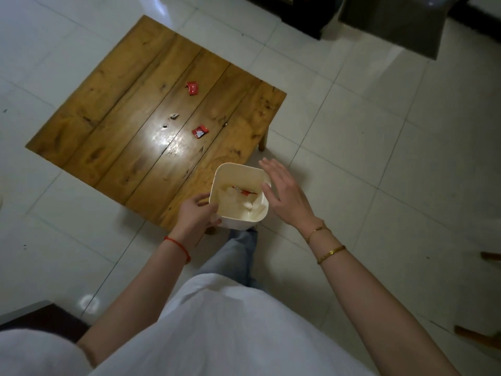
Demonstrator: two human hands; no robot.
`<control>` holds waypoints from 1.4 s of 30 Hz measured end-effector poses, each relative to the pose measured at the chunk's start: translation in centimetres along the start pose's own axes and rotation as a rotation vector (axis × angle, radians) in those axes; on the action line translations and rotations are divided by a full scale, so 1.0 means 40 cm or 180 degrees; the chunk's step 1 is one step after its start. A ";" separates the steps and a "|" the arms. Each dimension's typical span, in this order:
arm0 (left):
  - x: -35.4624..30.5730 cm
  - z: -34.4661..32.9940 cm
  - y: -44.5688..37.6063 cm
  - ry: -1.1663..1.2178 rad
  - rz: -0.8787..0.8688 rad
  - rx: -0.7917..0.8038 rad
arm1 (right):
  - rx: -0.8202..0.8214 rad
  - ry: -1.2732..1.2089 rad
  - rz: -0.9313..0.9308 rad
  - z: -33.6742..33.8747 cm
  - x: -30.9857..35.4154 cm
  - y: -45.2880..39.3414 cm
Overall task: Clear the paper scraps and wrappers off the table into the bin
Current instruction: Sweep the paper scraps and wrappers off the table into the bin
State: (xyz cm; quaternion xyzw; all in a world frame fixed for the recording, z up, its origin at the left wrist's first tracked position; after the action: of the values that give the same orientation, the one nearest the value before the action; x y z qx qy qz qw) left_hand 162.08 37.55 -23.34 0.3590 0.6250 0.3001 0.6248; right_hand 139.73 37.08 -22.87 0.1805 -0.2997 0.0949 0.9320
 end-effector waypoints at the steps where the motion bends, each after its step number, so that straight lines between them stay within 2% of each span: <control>1: -0.017 -0.007 -0.016 0.0022 0.0002 -0.0012 | 0.0056 0.0022 0.0051 0.016 -0.010 -0.028; 10: -0.180 -0.072 -0.143 0.0391 -0.0037 -0.0364 | 0.0590 0.0151 0.0528 0.183 -0.061 -0.318; 20: -0.267 -0.132 -0.231 0.0848 0.0125 -0.0935 | 0.1127 0.0445 0.1155 0.232 -0.116 -0.576; 24: -0.259 -0.173 -0.257 0.1200 0.0169 -0.1261 | 0.1485 0.0565 0.1526 0.237 -0.145 -0.668; 29: -0.214 -0.269 -0.284 0.2051 0.0208 -0.1669 | 0.2019 0.0928 0.1931 0.245 -0.180 -0.773; 36: -0.144 -0.392 -0.352 0.2871 0.0354 -0.1973 | 0.2320 0.1367 0.2460 0.159 -0.203 -0.925; 42: -0.042 -0.428 -0.455 0.2868 0.0431 -0.2068 | 0.2318 0.1563 0.2647 0.005 -0.217 -1.025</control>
State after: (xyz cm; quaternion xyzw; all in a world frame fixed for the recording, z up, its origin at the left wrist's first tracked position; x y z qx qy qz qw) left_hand 143.60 27.20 -36.73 0.0236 0.6811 0.6406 0.3538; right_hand 144.33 -1.18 -39.34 0.3285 -0.0695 0.5866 0.7370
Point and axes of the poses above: each hand's wrist, its own y-axis away from the middle knuckle, its own z-axis out of the back of the hand, x = y × z, the point moved 1 cm from there along -y, towards the middle knuckle, and after that the axes turned 10 degrees about x, right-handed, at the moved point
